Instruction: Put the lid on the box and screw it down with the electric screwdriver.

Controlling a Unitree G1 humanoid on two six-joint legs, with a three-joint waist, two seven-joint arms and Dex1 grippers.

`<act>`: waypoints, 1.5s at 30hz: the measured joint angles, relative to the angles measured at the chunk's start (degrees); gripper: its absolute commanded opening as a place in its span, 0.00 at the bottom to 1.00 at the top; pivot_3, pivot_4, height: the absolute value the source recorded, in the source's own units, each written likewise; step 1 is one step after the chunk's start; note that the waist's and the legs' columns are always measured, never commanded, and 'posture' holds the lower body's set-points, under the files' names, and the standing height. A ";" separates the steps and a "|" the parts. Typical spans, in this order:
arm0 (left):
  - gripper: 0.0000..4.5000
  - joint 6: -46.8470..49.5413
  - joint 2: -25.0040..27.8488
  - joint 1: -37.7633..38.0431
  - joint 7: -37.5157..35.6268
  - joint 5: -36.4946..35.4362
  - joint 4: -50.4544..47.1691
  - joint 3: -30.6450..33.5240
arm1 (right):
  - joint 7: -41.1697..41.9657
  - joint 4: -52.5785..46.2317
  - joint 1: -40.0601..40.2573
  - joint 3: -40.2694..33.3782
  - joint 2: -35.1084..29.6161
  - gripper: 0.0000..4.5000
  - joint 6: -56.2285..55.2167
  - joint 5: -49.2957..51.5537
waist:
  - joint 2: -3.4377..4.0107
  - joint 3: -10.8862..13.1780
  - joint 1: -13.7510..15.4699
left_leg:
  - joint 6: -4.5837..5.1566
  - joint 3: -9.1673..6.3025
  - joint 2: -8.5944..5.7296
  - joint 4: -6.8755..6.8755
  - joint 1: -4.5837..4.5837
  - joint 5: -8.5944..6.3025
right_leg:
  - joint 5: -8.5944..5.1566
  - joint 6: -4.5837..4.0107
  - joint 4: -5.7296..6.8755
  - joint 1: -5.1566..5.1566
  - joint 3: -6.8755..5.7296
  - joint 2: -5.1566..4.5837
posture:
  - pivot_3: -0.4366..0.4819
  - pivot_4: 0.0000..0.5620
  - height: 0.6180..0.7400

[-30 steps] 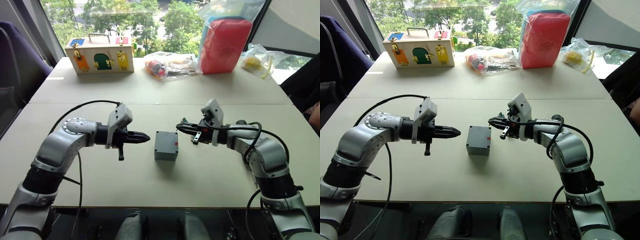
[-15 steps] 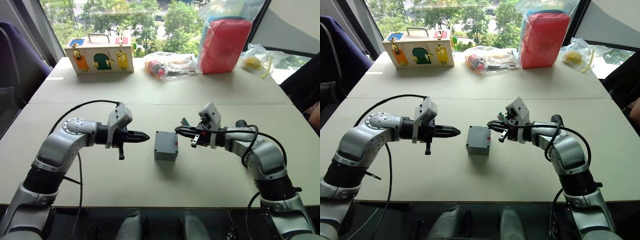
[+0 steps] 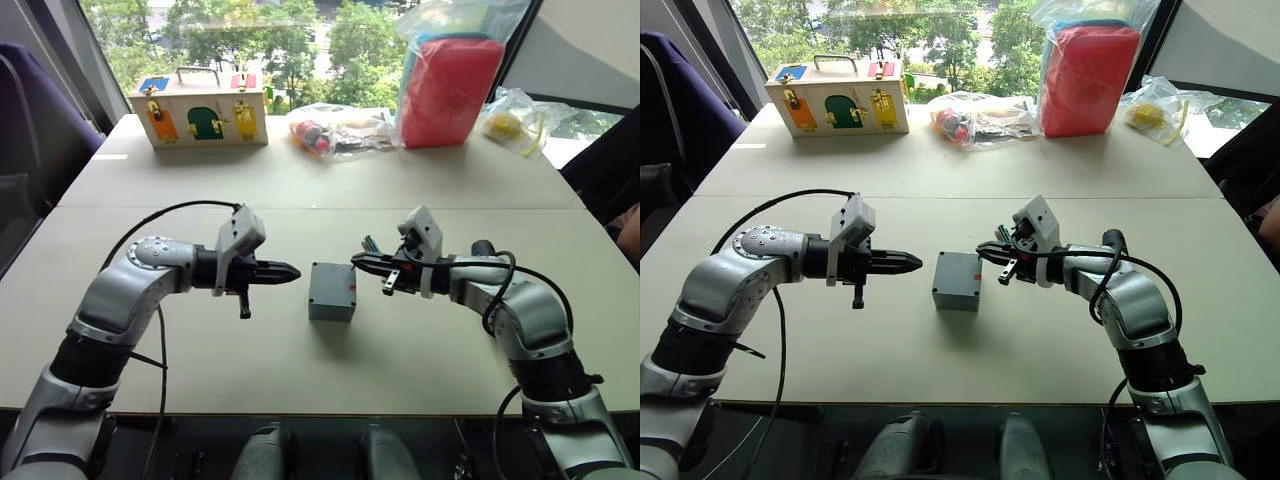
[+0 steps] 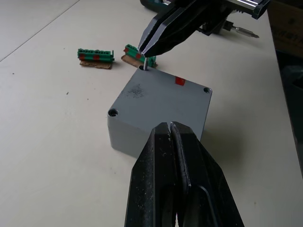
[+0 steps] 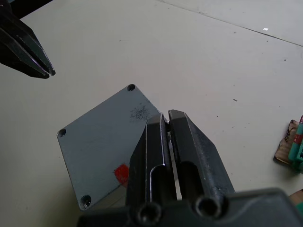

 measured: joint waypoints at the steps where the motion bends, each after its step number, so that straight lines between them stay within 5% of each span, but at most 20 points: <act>1: 0.00 -0.02 -0.01 0.00 0.00 0.00 0.00 0.00 | -0.02 0.13 0.00 0.00 -0.02 0.01 -0.02 0.00 | 0.00 0.00 -0.01 | 0.00 0.00 0.00 0.00 0.00 0.00 | 0.00 0.00 0.00 0.00 0.00 0.00 | 0.48 0.27 1.00; 21: 0.00 -0.03 -0.19 0.62 0.64 0.27 -0.02 0.00 | -0.28 1.38 0.00 1.20 -0.03 0.01 -1.43 -1.24 | 0.00 0.00 0.00 | 0.00 0.00 0.00 0.01 0.00 0.00 | 0.00 0.00 0.00 0.00 0.00 0.02 | 0.48 0.27 1.00; 24: 0.00 -0.02 -0.59 0.68 0.98 0.28 -0.17 -0.01 | -0.42 1.38 0.00 1.21 -0.03 0.18 -1.43 -1.35 | 0.00 0.00 0.01 | 0.00 0.00 0.00 0.01 0.00 0.00 | 0.00 0.00 0.01 0.00 0.00 0.02 | 0.48 0.27 1.00; 30: 0.00 0.09 -0.67 0.73 1.31 0.25 -0.26 -0.02 | -0.67 1.38 0.00 1.21 -0.05 0.72 -1.40 -1.52 | 0.00 0.00 0.00 | 0.00 0.00 0.00 0.01 0.00 0.00 | 0.00 0.00 0.01 0.00 0.00 0.02 | 0.48 0.27 1.00; 39: 0.00 0.52 -2.47 -0.02 1.63 -0.48 -0.63 0.04 | -2.11 1.36 -2.95 -4.05 -0.07 0.72 4.10 2.98 | 0.00 0.00 0.03 | 0.00 0.00 0.00 0.02 0.00 0.00 | 0.00 0.00 0.02 0.00 0.00 0.01 | 0.48 0.27 1.00; 40: 0.00 0.50 -2.48 -0.35 1.63 -0.53 -0.68 0.04 | -2.38 1.34 -3.65 -4.71 -0.08 0.84 4.61 3.30 | 0.00 0.00 0.01 | 0.00 -0.01 0.01 0.02 0.01 0.00 | 0.00 0.00 0.02 0.01 0.00 0.02 | 0.48 0.27 1.00; 43: 0.00 0.41 -2.52 -2.03 1.21 -0.71 -1.37 0.00 | -5.49 1.40 -6.91 -8.69 -1.64 0.99 10.40 5.26 | 0.00 0.00 0.11 | 0.00 -0.01 0.00 0.02 -0.01 0.00 | 0.00 0.00 0.01 0.01 0.00 -0.01 | 0.48 0.27 1.00; 45: 0.00 0.29 -2.63 -3.16 0.74 -0.85 -1.37 -0.02 | -7.71 3.18 -9.75 -12.11 -3.92 0.99 15.41 6.08 | 0.00 0.00 0.15 | 0.00 0.00 -0.01 0.04 -0.01 0.00 | 0.00 0.00 0.01 0.02 0.00 -0.03 | 0.48 0.27 1.00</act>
